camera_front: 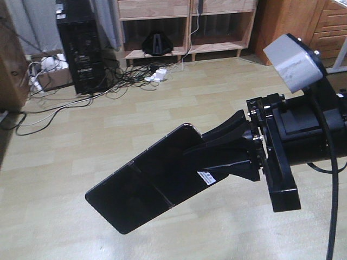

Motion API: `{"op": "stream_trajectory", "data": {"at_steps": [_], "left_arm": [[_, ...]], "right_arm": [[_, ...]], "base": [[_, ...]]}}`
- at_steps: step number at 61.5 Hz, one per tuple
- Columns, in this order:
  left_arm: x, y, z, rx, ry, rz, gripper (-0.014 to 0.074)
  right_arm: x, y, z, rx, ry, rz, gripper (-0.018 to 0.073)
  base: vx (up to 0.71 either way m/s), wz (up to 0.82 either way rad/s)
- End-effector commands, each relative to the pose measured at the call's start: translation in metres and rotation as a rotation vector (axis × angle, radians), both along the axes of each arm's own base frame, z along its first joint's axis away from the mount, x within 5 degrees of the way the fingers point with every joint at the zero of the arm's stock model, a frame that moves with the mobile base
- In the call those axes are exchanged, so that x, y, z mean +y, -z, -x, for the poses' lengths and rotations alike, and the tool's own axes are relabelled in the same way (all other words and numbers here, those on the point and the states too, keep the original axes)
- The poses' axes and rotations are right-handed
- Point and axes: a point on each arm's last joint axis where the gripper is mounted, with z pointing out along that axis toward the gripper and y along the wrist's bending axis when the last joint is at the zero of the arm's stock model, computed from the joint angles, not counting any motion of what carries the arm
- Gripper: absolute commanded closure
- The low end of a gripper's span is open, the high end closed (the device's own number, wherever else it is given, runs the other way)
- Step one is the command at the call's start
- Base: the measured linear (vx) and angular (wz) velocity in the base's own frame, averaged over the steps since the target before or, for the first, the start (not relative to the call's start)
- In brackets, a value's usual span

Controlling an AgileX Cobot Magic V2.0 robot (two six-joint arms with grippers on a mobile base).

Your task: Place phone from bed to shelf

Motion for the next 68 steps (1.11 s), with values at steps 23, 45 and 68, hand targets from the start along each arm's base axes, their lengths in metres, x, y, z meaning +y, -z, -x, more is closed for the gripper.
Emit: {"op": "stream_trajectory", "data": {"at_steps": [23, 45, 68], "left_arm": [[0.0008, -0.0061, -0.0007, -0.077, -0.012, 0.011, 0.0596], [0.0008, -0.0061, -0.0007, -0.077, -0.012, 0.011, 0.0596], [0.0008, -0.0061, -0.0007, -0.077, -0.012, 0.011, 0.0596]], "right_arm": [[0.0009, -0.0196, 0.0118, -0.012, -0.063, -0.096, 0.0561], [0.0009, -0.0196, 0.0118, -0.012, -0.063, -0.096, 0.0561], [0.0009, -0.0196, 0.0118, -0.013, -0.063, -0.095, 0.0561]], "base": [[0.36, -0.15], [0.33, -0.23], [0.30, -0.37]]}}
